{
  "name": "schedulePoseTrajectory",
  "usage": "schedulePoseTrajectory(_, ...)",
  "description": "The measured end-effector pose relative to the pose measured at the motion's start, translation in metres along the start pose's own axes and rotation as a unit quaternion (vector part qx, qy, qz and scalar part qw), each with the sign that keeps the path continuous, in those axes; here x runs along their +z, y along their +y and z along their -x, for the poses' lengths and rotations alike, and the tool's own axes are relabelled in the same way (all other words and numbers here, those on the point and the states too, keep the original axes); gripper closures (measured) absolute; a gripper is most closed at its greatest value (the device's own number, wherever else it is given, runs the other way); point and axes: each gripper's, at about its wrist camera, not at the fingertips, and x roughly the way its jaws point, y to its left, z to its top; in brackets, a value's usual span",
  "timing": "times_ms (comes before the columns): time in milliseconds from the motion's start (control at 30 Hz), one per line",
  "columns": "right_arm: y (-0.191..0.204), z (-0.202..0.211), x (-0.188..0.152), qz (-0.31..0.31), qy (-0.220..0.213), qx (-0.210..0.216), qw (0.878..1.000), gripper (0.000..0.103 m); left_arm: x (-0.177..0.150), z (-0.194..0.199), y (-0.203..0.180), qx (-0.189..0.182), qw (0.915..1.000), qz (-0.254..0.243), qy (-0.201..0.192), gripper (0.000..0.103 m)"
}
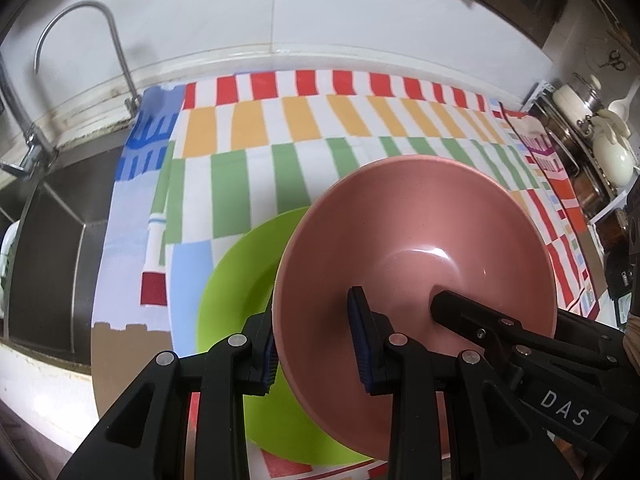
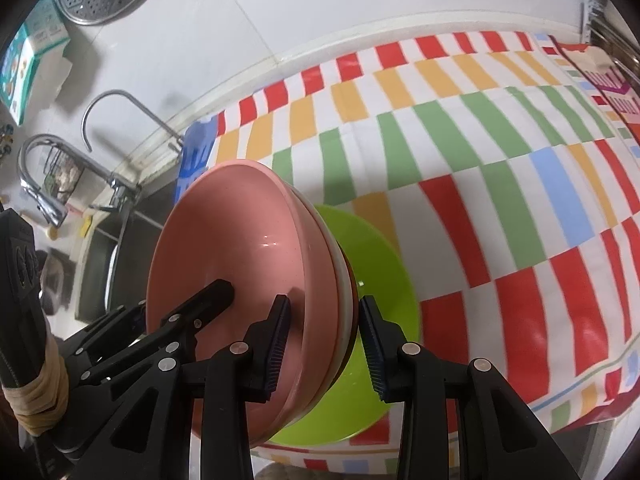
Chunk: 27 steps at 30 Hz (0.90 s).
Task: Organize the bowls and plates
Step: 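Lower the pink bowl onto the white bowl with both grippers, then open both grippers and release the pink bowl's rim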
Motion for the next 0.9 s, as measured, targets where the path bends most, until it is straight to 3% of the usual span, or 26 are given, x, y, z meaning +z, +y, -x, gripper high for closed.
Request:
schedulePoseTrajectory(333,0.004,-0.017,-0.002,0.004,0.026,0.002,1.000,0.066,-0.005,-0.010,0.011,0.001,0.9998,0.012,0.018,0.072)
schedulePoseTrajectory(700,0.003,-0.019,-0.002,0.005,0.023,0.003,1.000,0.066,-0.005,-0.010,0.012,-0.013,0.9998,0.003,0.013,0.072)
schedulePoseTrajectory(800,0.007,-0.016,-0.002,0.018,0.006,-0.004,1.000,0.066,-0.005,-0.007,0.013,-0.005,1.0000,0.000,0.005,0.070)
schedulePoseTrajectory(900,0.008,-0.007,-0.004,0.023,-0.015,-0.001,1.000,0.061,-0.006,0.004,0.012,0.023,0.9993,-0.016,-0.026,0.056)
